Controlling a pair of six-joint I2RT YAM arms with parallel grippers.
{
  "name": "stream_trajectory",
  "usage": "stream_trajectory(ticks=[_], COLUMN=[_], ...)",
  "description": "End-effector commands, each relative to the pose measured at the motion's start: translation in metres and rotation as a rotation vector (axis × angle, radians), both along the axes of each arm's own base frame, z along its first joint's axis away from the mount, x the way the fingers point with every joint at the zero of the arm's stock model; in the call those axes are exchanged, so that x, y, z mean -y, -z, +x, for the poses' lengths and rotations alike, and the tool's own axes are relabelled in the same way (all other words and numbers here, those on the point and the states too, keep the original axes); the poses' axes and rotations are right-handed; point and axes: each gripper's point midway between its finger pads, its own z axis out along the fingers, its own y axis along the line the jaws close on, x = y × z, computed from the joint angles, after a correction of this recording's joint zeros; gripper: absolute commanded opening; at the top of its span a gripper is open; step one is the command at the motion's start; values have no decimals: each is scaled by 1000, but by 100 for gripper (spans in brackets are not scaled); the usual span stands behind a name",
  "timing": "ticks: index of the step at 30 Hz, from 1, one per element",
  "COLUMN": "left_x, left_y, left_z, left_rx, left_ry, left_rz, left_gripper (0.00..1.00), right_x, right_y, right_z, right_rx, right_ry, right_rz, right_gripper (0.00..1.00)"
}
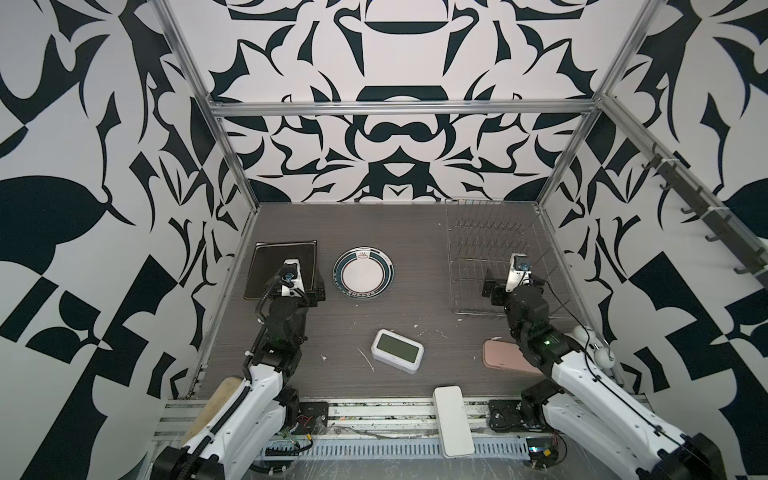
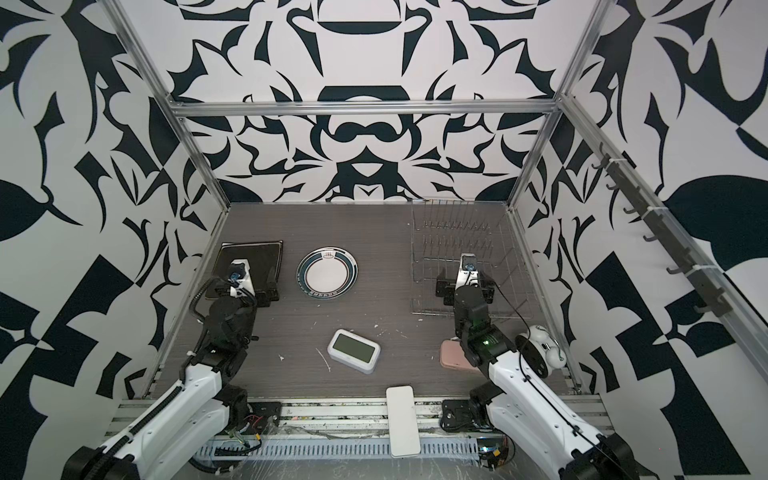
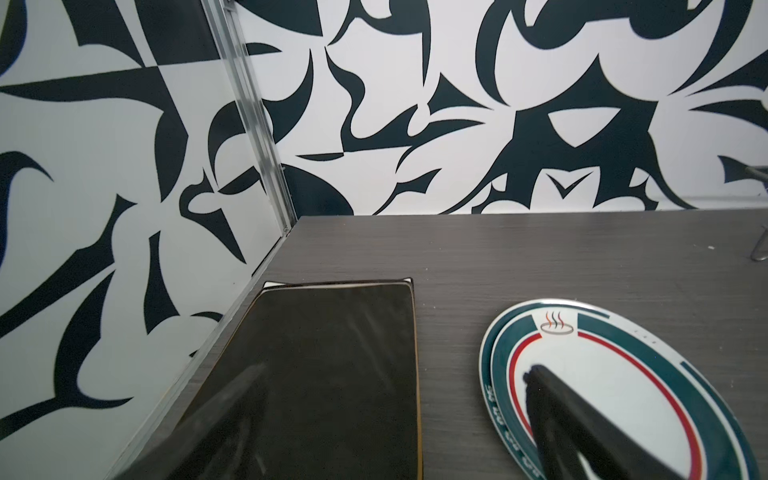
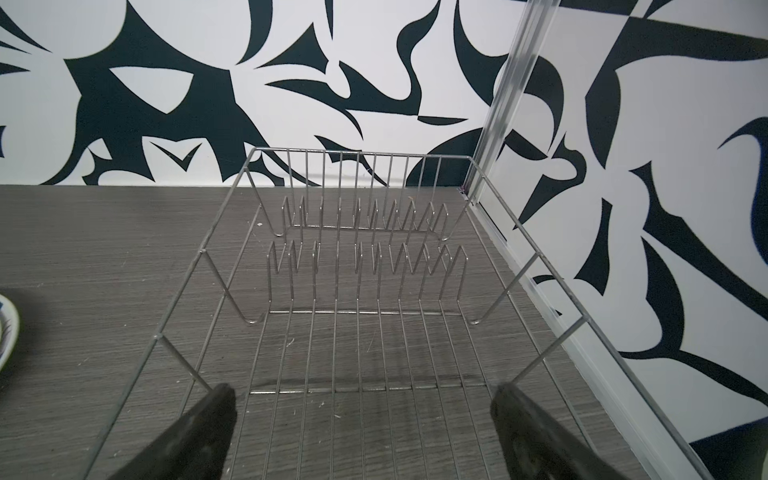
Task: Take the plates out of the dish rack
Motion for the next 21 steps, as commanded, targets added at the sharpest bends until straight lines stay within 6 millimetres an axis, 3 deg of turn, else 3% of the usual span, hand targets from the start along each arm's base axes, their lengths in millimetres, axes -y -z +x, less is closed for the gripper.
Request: stream_trajectory(ticks=[1, 5, 12, 15, 21], left_x=[-8, -6, -24, -16, 3], left_y=[-1, 19, 43, 69, 74], left_z=[-1, 10, 27, 36, 51], left_rx=[73, 36, 76, 5, -20], left_ry=[-43, -50, -185, -142, -46], left_rz=[-17, -16, 29, 44, 101], left_gripper=[99, 99, 99, 99, 99], right_x=[8, 11, 16, 19, 29], right_y=[-9, -7, -2, 0, 12], right_z=[2, 2, 3, 3, 9], right_rx=[44, 44, 37, 37, 23], right_ry=[40, 53, 66, 73, 98], right_rz=[-9, -12, -21, -26, -14], right_gripper=[100, 100, 100, 100, 100])
